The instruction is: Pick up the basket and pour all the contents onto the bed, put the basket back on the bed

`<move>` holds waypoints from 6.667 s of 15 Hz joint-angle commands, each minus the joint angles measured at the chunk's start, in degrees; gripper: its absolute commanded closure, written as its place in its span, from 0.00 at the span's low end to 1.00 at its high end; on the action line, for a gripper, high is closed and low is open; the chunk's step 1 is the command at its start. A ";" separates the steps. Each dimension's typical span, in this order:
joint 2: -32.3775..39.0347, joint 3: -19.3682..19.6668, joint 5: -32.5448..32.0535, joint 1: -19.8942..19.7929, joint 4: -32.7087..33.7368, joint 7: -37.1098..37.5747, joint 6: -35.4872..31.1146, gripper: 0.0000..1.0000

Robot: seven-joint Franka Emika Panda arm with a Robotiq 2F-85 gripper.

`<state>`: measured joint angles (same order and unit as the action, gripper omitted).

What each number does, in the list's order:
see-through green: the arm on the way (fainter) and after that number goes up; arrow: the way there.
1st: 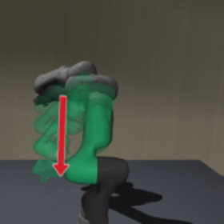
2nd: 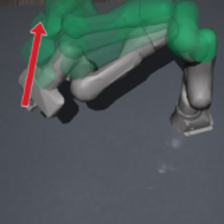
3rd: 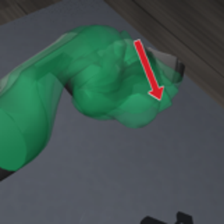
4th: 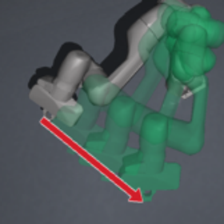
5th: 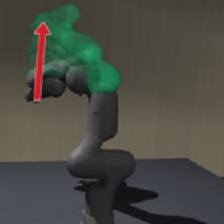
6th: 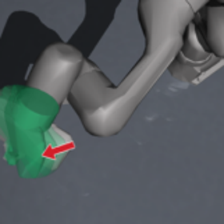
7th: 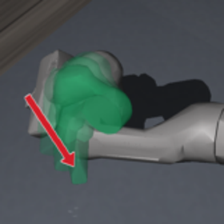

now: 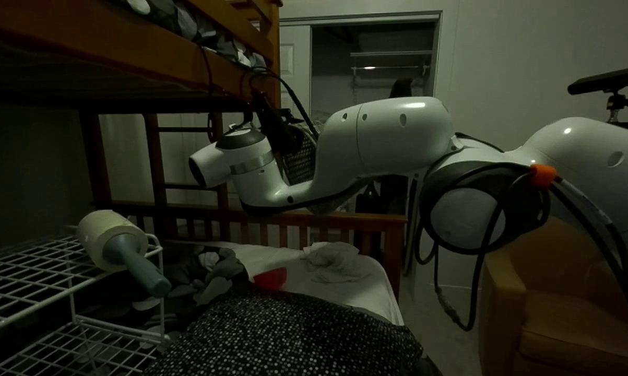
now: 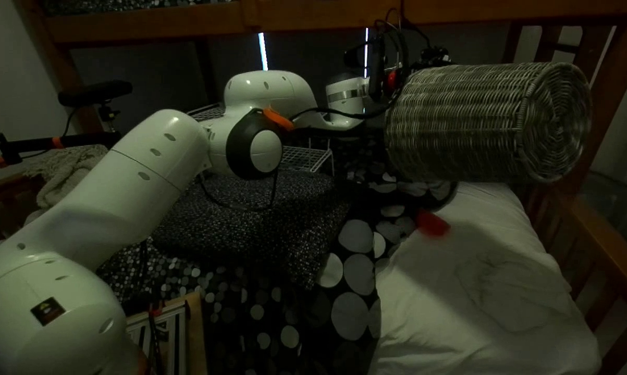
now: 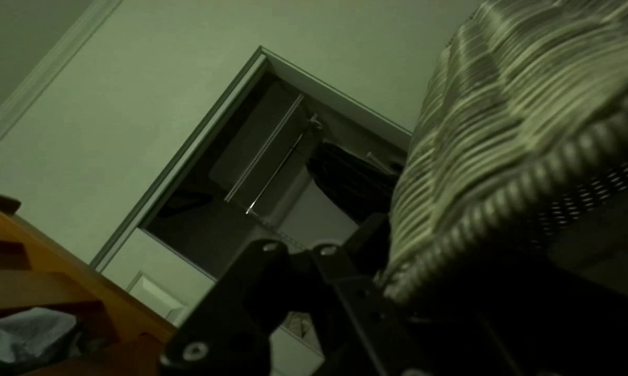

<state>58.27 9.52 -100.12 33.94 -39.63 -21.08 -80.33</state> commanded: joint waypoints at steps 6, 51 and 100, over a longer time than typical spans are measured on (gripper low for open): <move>3.07 5.89 -4.34 -1.45 5.24 -19.69 -5.63 0.97; -19.50 -5.24 14.99 -13.06 -31.05 65.05 -25.37 0.88; -13.20 -22.49 113.23 -42.75 -19.63 24.50 -65.46 0.97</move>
<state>40.83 -13.89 7.00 -10.21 -66.72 3.55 -144.81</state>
